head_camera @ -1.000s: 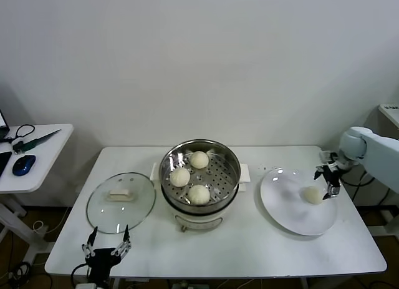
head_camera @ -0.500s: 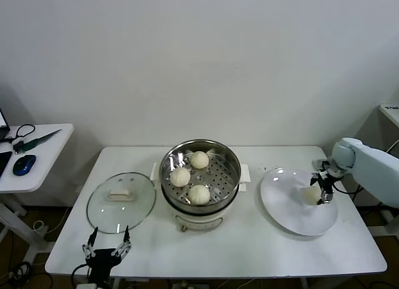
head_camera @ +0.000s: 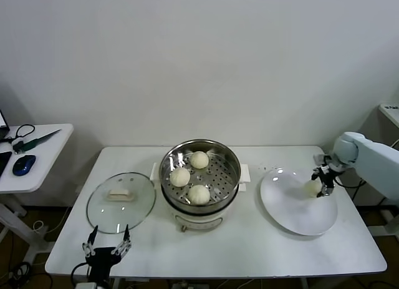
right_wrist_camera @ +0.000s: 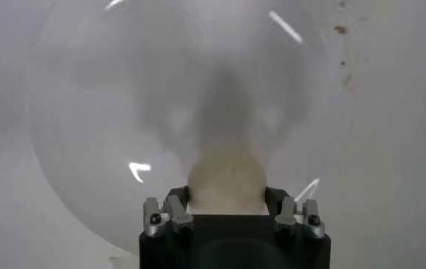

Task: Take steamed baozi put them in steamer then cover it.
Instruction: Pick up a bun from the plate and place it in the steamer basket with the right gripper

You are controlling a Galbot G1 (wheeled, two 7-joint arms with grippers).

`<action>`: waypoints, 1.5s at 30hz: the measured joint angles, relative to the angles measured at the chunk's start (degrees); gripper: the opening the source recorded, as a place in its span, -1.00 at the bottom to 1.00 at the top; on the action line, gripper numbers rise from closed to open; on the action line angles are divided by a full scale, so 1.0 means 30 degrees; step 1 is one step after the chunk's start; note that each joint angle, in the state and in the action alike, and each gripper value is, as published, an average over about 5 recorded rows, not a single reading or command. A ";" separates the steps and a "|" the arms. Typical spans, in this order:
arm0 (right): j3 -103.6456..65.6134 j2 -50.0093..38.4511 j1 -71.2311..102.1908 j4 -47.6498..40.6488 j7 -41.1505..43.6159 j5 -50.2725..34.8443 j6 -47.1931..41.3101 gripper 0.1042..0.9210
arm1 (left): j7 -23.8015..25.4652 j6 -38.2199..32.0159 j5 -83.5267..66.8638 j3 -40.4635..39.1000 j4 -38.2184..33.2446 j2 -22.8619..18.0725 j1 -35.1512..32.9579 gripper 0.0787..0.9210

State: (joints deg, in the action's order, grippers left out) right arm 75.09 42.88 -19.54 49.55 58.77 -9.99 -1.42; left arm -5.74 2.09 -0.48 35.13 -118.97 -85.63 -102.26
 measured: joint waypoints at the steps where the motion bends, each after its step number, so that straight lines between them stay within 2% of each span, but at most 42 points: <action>1: 0.0590 0.0008 -0.0746 0.0531 -0.0021 -0.0431 -0.0177 0.41 | 0.0004 0.0021 0.0000 -0.0027 -0.0026 0.0028 0.0001 0.77; 12: 0.6160 0.1669 -0.9435 0.7058 -0.0585 -0.7145 -0.2776 0.41 | 0.0084 0.0266 -0.0128 -0.0226 -0.0558 0.0286 -0.0126 0.77; 21: 0.7690 0.4069 -1.1594 1.0337 -0.1928 -1.1211 -0.4763 0.41 | 0.0116 0.0373 -0.0333 -0.0189 -0.0837 0.0405 -0.0127 0.77; 30: 0.7962 0.6621 -1.0325 1.0300 -0.3427 -1.2630 -0.6282 0.41 | 0.0116 0.0383 -0.0550 0.0064 -0.0921 0.0533 -0.0186 0.77; 45: 0.8472 0.8995 -0.7980 0.7989 -0.4567 -1.2659 -0.7123 0.45 | 0.0121 0.0406 -0.0740 0.0164 -0.0908 0.0580 -0.0028 0.77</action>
State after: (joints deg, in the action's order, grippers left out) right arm 100.50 69.86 -43.48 73.52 45.07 -47.97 -22.79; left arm -5.38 3.31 -2.70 35.62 -121.69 -83.89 -102.34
